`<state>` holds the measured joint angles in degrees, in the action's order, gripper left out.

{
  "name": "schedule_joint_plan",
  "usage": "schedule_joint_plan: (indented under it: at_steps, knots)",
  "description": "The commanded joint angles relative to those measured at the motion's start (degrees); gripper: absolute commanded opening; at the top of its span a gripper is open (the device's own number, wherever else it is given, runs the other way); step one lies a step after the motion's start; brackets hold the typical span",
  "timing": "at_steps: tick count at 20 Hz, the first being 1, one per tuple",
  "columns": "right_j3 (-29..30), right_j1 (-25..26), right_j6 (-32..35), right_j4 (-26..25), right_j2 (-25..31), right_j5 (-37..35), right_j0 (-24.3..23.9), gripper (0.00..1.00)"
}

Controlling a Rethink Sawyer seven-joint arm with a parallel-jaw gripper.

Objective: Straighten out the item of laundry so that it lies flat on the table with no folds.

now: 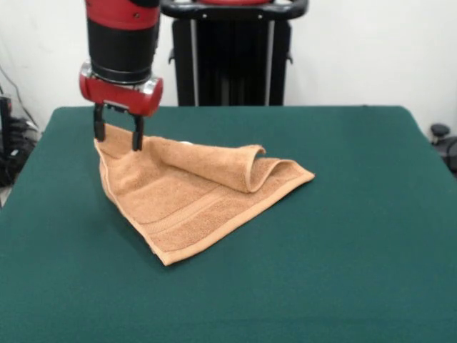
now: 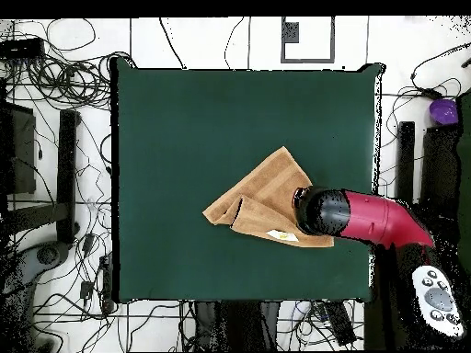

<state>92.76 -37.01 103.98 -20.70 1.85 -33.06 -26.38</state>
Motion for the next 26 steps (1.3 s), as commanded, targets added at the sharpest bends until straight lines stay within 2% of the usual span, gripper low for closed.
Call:
schedule_joint_plan:
  at_steps: [1,11,19,23,26]
  knots:
    - [1.9,3.1,9.0,3.3,3.0,-1.4,5.1,1.0]
    - [0.2,5.6,12.3,5.5,0.1,0.6,9.3,1.0]
    - [-7.6,11.0,8.7,5.1,1.3,2.0,8.6,1.0]
    - [-10.4,13.0,8.6,4.4,1.2,3.8,8.8,1.0]
    - [-10.4,12.9,10.4,4.5,0.1,5.6,9.5,1.0]
